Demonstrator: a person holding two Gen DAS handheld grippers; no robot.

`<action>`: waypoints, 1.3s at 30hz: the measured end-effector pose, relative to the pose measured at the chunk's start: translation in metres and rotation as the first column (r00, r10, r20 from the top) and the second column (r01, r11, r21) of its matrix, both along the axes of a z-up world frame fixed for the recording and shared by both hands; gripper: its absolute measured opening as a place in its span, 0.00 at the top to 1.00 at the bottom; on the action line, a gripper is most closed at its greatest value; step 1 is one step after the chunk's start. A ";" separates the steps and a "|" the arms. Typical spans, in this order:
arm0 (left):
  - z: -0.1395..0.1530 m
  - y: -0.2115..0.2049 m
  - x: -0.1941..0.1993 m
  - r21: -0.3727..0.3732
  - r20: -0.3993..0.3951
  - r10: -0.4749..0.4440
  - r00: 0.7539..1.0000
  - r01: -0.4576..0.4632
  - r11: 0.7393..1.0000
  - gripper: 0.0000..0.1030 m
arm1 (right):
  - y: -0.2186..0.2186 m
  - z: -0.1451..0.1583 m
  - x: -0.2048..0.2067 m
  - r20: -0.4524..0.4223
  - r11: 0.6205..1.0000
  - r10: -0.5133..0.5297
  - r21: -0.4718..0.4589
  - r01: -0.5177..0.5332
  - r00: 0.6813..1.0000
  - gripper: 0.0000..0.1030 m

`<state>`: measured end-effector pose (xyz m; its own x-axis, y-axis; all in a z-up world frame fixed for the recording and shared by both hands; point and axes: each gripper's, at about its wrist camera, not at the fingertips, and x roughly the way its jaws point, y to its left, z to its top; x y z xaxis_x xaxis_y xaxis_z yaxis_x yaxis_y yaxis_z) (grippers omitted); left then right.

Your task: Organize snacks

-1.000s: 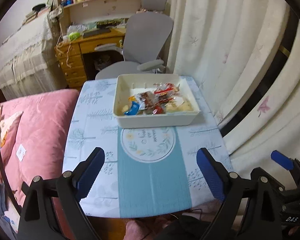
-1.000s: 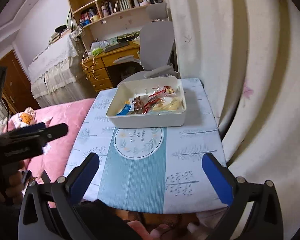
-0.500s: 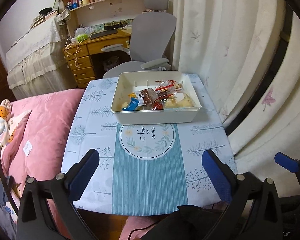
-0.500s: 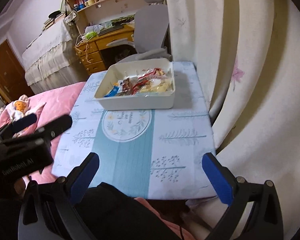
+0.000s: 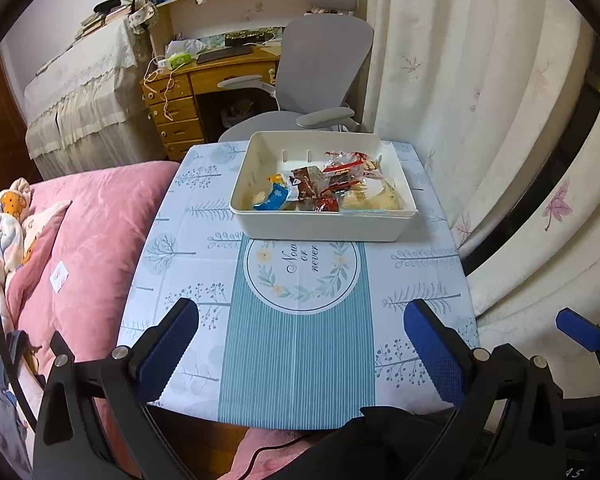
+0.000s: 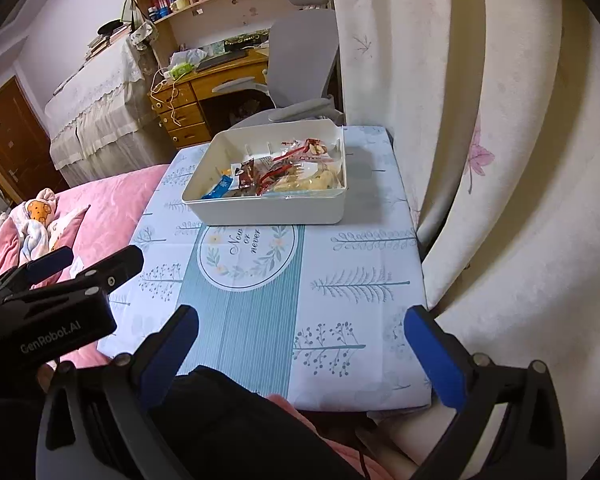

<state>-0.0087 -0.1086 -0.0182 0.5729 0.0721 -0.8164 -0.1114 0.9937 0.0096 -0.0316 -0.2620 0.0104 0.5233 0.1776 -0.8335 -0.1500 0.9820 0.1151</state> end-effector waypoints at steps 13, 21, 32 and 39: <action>0.003 -0.011 0.011 0.021 0.002 -0.019 1.000 0.019 1.000 0.01 | -0.010 -0.004 0.010 -0.012 0.999 -0.018 0.035 0.018 1.000 0.00; 0.003 -0.013 0.012 0.023 -0.001 -0.016 1.000 0.016 1.000 0.01 | -0.012 -0.005 0.012 -0.012 0.999 -0.018 0.036 0.019 1.000 0.00; 0.000 -0.010 0.014 0.030 -0.007 -0.016 1.000 0.016 0.999 0.01 | -0.016 -0.008 0.016 -0.013 0.999 -0.015 0.040 0.016 1.000 0.00; 0.000 -0.007 0.012 0.031 -0.011 -0.018 1.000 0.018 0.999 0.01 | -0.016 -0.009 0.017 -0.016 0.999 -0.016 0.039 0.017 1.000 0.00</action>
